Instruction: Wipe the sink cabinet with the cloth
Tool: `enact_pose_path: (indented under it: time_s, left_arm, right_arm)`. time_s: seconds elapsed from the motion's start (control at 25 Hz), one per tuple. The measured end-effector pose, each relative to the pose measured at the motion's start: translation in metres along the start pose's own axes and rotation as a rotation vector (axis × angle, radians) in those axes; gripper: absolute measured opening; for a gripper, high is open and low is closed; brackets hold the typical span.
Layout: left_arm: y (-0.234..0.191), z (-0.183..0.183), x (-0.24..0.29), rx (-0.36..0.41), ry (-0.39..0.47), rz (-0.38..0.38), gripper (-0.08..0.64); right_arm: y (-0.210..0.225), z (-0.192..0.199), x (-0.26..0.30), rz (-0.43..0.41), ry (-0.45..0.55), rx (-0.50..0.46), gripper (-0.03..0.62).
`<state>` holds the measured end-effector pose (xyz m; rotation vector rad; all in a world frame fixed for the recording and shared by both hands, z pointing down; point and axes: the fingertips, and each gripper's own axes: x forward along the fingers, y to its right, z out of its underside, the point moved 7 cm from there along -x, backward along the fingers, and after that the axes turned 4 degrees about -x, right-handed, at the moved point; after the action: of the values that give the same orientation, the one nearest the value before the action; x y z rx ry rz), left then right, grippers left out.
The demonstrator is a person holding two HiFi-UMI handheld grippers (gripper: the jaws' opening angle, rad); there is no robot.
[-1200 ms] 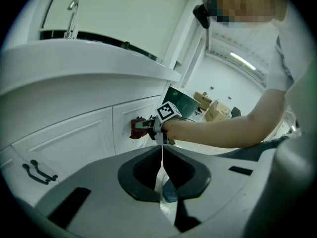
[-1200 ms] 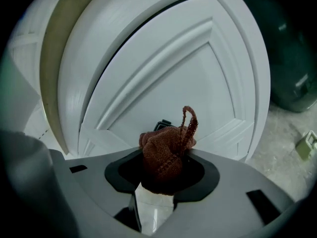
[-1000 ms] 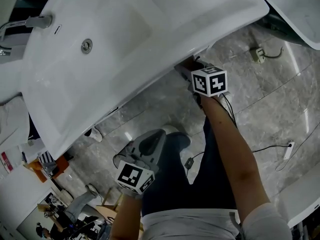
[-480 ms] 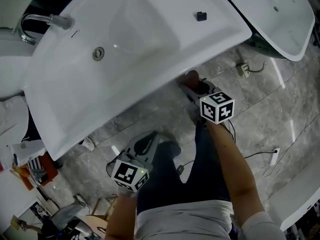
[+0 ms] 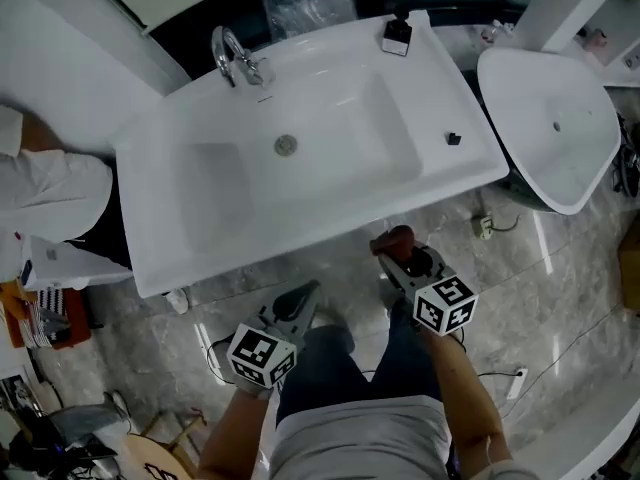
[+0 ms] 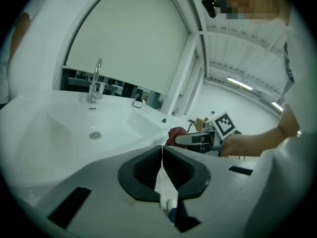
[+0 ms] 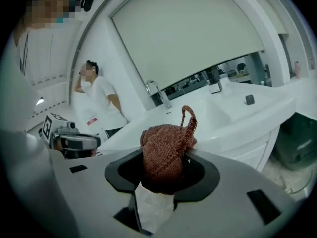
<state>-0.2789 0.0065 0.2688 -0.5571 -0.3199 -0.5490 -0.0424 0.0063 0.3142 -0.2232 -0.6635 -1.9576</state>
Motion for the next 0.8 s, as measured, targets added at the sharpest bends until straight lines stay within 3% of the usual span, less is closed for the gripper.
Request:
enact_pose_path:
  time_s: [0.4, 0.64, 0.8]
  left_arm:
    - [-0.021, -0.050, -0.079, -0.037, 0.139, -0.011, 0.021]
    - [-0.017, -0.078, -0.102, -0.007, 0.210, -0.083, 0.021]
    - [-0.007, -0.092, -0.122, -0.029, 0.267, -0.138, 0.021]
  right_arm:
    - [-0.112, -0.079, 0.014, -0.134, 0.091, -0.058, 0.169]
    - [-0.151, -0.120, 0.017, -0.259, 0.137, -0.152, 0.169]
    - [-0.169, -0.141, 0.012, -0.320, 0.141, -0.203, 0.169]
